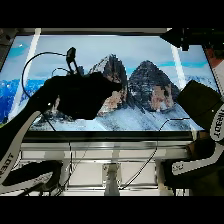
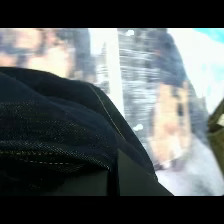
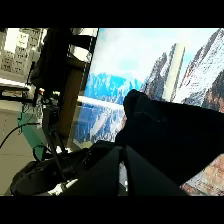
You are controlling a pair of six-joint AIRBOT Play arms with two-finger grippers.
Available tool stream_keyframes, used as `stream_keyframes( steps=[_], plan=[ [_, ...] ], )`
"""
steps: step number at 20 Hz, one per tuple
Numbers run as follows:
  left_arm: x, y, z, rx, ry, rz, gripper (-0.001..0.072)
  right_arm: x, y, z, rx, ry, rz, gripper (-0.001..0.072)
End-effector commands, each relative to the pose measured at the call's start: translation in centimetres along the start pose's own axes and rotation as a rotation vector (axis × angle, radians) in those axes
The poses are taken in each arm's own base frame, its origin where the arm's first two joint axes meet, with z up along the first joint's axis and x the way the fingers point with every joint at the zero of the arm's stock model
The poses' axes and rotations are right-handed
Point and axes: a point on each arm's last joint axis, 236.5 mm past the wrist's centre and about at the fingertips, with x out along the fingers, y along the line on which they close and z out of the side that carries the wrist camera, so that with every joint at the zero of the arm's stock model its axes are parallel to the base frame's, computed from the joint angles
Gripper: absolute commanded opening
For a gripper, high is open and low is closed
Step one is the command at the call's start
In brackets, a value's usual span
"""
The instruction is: Fold the clothes and pants, and hang the long-sleeved shirts on hangers.
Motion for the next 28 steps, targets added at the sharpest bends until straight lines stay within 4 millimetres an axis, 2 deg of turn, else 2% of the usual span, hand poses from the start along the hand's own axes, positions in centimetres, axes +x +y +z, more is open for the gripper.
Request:
stream_keyframes(
  steps=[1,2,3,5,8,9,10,11,12,14,15,18,19,21,23,25,26,28],
  plan=[
    [1.8,-4.9,1.8,0.038,-0.075,-0.080,0.0273,0.0,-0.4,0.5,-0.004,-0.022,-0.020,0.0215],
    [1.6,-5.9,2.8,0.045,-0.116,-0.099,0.0479,0.0,-0.6,0.8,-0.005,-0.032,-0.027,0.0307],
    [1.3,-6.6,3.5,0.050,-0.134,-0.112,0.0534,0.0,-0.6,0.9,-0.006,-0.038,-0.030,0.0332],
    [0.8,-7.3,4.3,0.059,-0.152,-0.123,0.0534,0.0,-0.7,1.1,-0.006,-0.046,-0.031,0.0332],
    [-0.5,-6.7,5.8,0.133,-0.188,-0.099,0.0527,0.0,-0.9,1.1,-0.011,-0.046,-0.041,0.0331],
    [-1.0,-6.3,6.4,0.136,-0.203,-0.090,0.0408,0.0,-1.1,1.0,-0.012,-0.044,-0.049,0.0331],
    [-1.7,-5.8,7.3,0.130,-0.221,-0.083,0.0143,-0.1,-1.4,1.0,-0.014,-0.041,-0.063,0.0326],
    [-2.6,-5.2,8.4,0.127,-0.246,-0.073,0.0024,-0.1,-1.9,0.8,-0.025,-0.034,-0.084,0.0212],
    [-3.3,-4.4,9.4,0.144,-0.267,-0.055,0.0023,-0.2,-2.6,0.6,-0.053,-0.022,-0.114,0.0029],
    [-4.8,-1.4,10.8,0.217,-0.275,0.036,0.0022,-0.4,-4.6,-0.3,-0.120,0.022,-0.195,0.0013],
    [-5.3,0.7,10.7,0.249,-0.237,0.098,0.0021,-0.6,-5.6,-1.0,-0.141,0.059,-0.233,0.0012],
    [-7.2,8.3,7.6,0.269,-0.030,0.294,0.0020,0.2,-7.7,-3.3,-0.091,0.137,-0.231,0.0011],
    [-8.2,10.7,6.7,0.279,0.013,0.353,0.0020,0.8,-8.3,-4.7,-0.077,0.182,-0.204,0.0010],
    [-10.1,14.1,4.6,0.246,0.045,0.406,0.0020,2.1,-9.2,-7.5,-0.014,0.238,-0.139,0.0010],
    [-11.9,17.4,1.1,0.183,0.087,0.444,0.0019,3.2,-11.0,-10.9,0.052,0.281,-0.102,0.0010],
    [-13.0,19.6,-3.8,0.144,0.175,0.428,0.0019,4.1,-12.8,-15.3,0.149,0.345,-0.071,0.0010],
    [-13.2,20.1,-6.4,0.126,0.232,0.393,0.0020,4.6,-12.9,-17.3,0.199,0.362,-0.023,0.0010],
    [-13.2,20.8,-9.8,0.110,0.301,0.328,0.0020,5.6,-12.5,-20.8,0.284,0.376,0.088,0.0011]
  ],
)
